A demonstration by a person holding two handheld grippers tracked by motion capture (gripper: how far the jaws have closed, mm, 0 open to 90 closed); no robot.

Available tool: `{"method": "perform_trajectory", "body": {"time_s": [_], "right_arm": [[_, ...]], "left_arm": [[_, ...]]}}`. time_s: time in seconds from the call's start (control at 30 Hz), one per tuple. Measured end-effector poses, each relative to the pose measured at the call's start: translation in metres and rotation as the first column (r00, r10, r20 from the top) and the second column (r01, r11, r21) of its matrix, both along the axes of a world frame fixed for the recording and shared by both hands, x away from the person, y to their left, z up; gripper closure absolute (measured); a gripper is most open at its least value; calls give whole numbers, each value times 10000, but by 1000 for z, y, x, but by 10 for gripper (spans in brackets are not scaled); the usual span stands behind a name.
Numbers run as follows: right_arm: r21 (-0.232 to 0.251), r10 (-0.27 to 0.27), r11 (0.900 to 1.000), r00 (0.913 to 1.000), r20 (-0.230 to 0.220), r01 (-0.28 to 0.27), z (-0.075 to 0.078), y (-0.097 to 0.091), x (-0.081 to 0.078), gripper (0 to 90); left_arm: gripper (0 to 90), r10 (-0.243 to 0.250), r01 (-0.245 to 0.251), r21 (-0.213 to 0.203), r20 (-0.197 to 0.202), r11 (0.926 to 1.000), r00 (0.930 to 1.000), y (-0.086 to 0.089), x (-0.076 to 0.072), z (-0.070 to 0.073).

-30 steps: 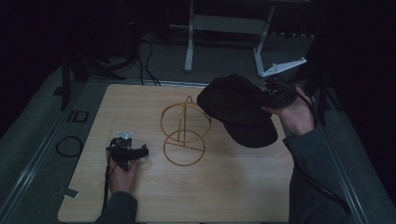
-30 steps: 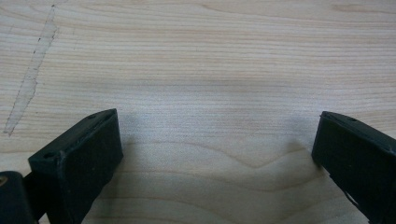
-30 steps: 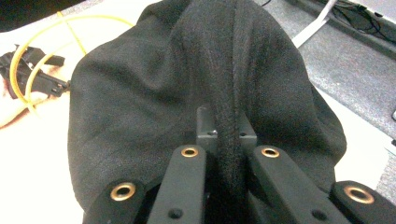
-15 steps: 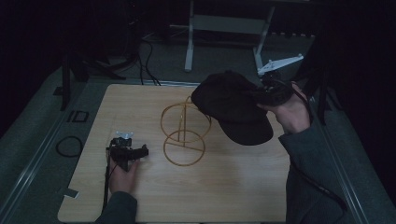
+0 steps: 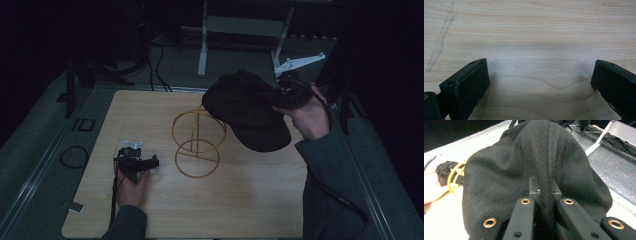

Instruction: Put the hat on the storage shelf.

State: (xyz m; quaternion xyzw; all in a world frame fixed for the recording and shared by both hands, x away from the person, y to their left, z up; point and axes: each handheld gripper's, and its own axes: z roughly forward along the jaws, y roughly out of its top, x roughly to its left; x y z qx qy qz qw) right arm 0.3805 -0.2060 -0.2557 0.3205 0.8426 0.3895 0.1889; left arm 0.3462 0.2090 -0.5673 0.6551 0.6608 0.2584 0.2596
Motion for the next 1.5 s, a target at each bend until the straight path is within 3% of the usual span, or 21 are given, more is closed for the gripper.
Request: {"method": "perform_trajectory", "body": {"time_s": [0.2, 0.4, 0.77, 1.5], "right_arm": [[73, 215, 9997, 9998, 54, -215, 1, 8, -2, 869], [-237, 480, 9986, 9988, 81, -478, -1, 24, -3, 869], [142, 807, 9966, 9962, 323, -812, 8, 32, -7, 869], [-513, 1935, 9799, 9811, 57, -1930, 4, 69, -6, 866]], "left_arm": [[12, 0, 0, 2, -1, 10000, 10000, 0, 0, 0], [12, -3, 3, 4, -5, 10000, 10000, 0, 0, 0], [12, -9, 9, 6, -10, 10000, 10000, 0, 0, 0], [12, -3, 3, 6, 10, 10000, 10000, 0, 0, 0]]}}
